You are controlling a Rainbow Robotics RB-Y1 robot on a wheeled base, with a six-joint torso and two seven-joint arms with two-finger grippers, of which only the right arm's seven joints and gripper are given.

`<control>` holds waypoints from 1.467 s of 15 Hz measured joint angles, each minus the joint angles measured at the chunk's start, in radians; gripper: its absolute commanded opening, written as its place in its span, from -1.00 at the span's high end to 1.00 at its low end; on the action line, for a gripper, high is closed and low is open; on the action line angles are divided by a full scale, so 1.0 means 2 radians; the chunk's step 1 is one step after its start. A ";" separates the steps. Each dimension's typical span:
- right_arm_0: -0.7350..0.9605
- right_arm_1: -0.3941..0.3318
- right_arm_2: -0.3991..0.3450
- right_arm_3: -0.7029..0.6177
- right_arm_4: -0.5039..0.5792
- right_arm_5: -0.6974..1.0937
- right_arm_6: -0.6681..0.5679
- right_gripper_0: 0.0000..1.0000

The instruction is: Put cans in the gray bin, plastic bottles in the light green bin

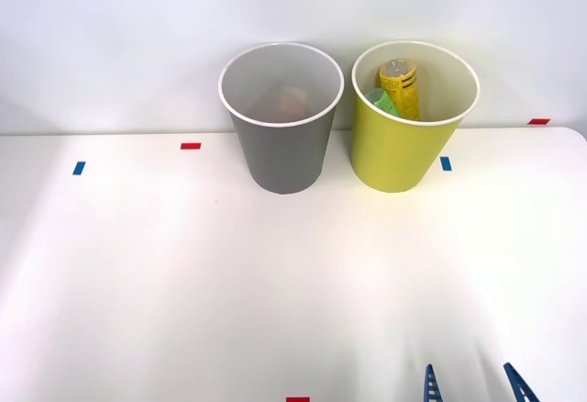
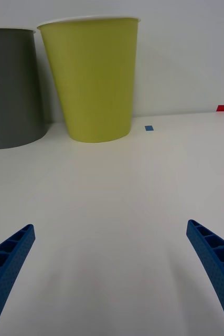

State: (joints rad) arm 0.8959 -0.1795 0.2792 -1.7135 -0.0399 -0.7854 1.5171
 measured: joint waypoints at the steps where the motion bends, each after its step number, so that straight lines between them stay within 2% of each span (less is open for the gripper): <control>1: 0.000 0.000 0.000 0.000 0.000 0.000 0.000 -1.00; 22: 0.000 0.000 0.000 0.000 0.000 0.000 0.000 -1.00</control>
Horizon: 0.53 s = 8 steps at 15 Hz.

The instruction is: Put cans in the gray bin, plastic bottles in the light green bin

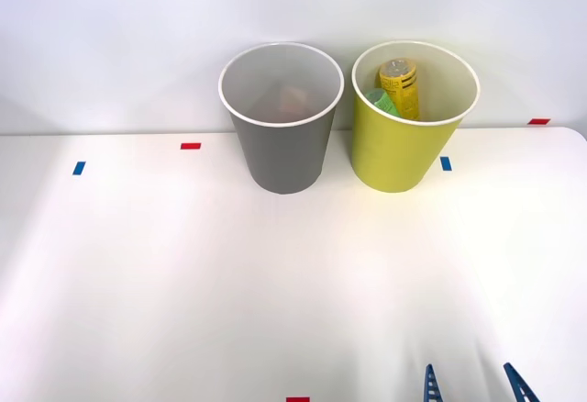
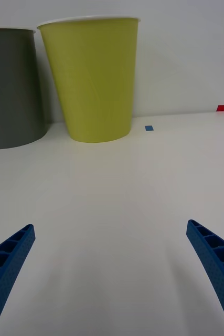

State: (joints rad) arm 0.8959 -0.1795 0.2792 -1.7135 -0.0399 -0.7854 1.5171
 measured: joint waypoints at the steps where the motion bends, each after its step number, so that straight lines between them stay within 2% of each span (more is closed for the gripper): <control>1: 0.000 0.000 0.000 0.000 0.000 0.000 0.000 -1.00; 8: 0.000 0.000 0.000 0.000 0.000 0.000 0.000 -1.00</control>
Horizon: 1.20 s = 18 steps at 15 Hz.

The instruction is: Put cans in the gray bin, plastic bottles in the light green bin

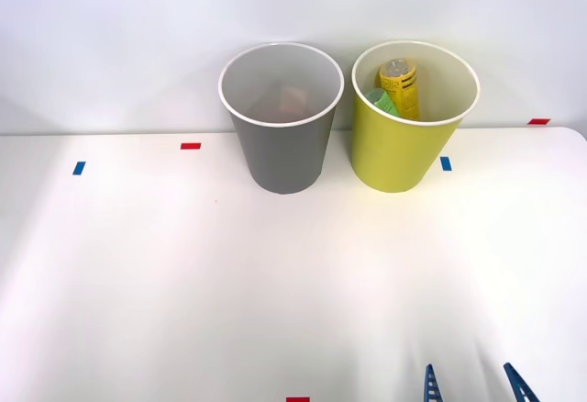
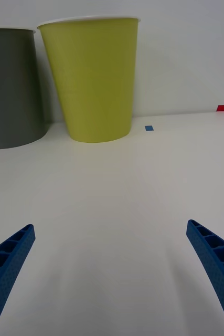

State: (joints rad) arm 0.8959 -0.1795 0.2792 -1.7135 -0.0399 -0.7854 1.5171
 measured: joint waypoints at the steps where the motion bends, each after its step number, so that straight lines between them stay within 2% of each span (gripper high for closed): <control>1: 0.000 0.000 0.000 0.000 0.000 0.000 0.000 -1.00; 18: 0.000 0.000 0.000 0.000 0.000 0.000 0.000 -1.00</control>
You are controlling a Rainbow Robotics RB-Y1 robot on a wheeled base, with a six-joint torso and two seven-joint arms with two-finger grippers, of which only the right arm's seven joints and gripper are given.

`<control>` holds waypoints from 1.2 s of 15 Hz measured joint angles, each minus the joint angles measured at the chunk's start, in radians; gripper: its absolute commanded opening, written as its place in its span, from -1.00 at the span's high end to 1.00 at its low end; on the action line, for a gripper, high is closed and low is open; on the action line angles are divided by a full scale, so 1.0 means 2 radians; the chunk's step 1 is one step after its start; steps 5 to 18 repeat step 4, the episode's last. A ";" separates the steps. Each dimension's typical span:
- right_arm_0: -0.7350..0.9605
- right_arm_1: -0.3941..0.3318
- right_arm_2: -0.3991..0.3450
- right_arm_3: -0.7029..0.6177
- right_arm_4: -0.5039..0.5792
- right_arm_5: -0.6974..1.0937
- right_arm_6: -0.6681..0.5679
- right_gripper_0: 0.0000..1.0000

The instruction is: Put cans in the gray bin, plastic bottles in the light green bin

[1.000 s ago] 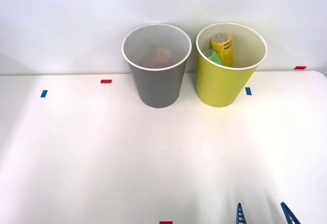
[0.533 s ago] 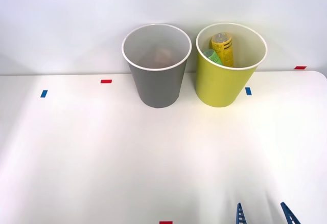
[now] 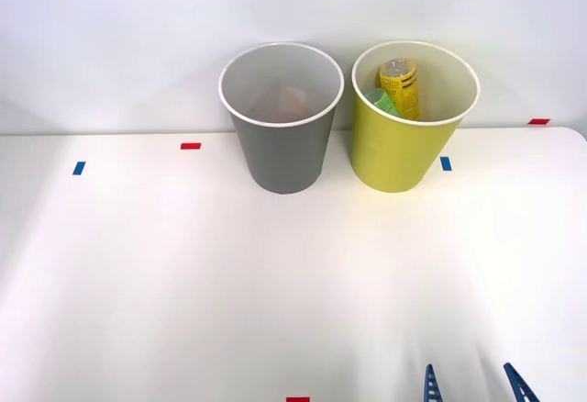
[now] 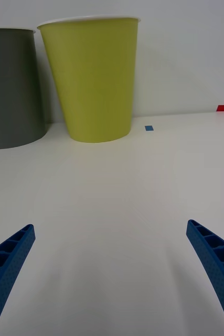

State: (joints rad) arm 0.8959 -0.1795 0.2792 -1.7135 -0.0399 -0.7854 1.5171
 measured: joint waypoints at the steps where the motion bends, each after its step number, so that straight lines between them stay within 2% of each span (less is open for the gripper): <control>1: 0.000 0.000 0.000 0.000 0.000 0.000 0.000 -1.00; 18: 0.000 0.000 0.000 0.000 0.000 0.000 0.000 -1.00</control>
